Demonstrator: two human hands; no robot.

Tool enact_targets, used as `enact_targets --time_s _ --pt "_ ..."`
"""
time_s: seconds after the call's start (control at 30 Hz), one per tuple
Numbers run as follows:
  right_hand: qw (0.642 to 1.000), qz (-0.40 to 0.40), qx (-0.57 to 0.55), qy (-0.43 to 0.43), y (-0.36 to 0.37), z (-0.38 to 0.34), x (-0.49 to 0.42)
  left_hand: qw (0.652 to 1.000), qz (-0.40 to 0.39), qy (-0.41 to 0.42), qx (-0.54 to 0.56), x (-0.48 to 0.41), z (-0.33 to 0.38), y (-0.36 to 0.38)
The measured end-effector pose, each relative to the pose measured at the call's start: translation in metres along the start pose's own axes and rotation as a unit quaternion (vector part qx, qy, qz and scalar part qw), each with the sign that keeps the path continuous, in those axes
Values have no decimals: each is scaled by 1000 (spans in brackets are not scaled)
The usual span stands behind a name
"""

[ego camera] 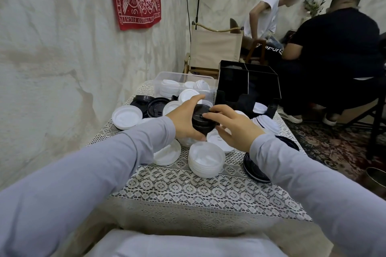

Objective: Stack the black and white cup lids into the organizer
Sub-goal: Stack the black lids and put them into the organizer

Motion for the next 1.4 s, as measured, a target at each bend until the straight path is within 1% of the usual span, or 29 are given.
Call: enact_targets --time_s 0.27,0.4,0.53,0.63,0.77,0.9,1.07,1.17,1.2,1.23,1.27,1.3,1.33,1.37,1.4 --pt "1000 -20 10 -6 2 -6 -5 999 -20 0 -33 -1 -3 3" --pt "999 -47 14 -11 2 -9 -6 999 -24 -5 -44 -1 -5 3" --pt "997 -79 6 3 9 -5 -1 998 -48 -17 -46 1 -6 7" --pt "997 -75 -1 2 10 -5 -1 998 -54 -23 -36 1 -6 8" --pt "998 -49 16 -28 10 -10 -4 998 -53 -3 -41 2 -2 8" --pt "999 -29 13 -35 10 -12 -5 996 -69 11 -61 2 -2 9" --pt "999 -27 -17 12 8 -12 -9 993 -62 18 -95 2 -8 11" --pt "994 -37 -52 87 7 -8 -6 995 -49 15 -86 0 -9 9" --pt "986 -35 -82 140 8 -6 -5 995 -42 12 -88 -1 -10 8" --pt "966 -23 -129 221 9 -3 -5 995 -35 10 -92 -2 -12 7" --pt "927 6 -188 325 9 1 -4 994 -30 7 -102 -3 -13 6" --pt "866 43 -250 431 11 5 -3 993 -30 5 -117 -3 -13 5" --pt "793 69 -303 525 15 7 0 991 -32 5 -132 -3 -12 5" --pt "723 72 -339 597 21 8 4 989 -33 6 -141 -3 -10 5" --pt "669 64 -369 642 27 6 7 989 -33 9 -145 -3 -8 6"
Point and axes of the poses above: each hand's wrist, its own x-axis away from the middle knuckle, its own y-axis out of the palm, z = x × y, the point moved 6 cm from there along -x, towards the middle knuckle, and after that the axes turned 15 degrees about z, right-handed, at the moved point
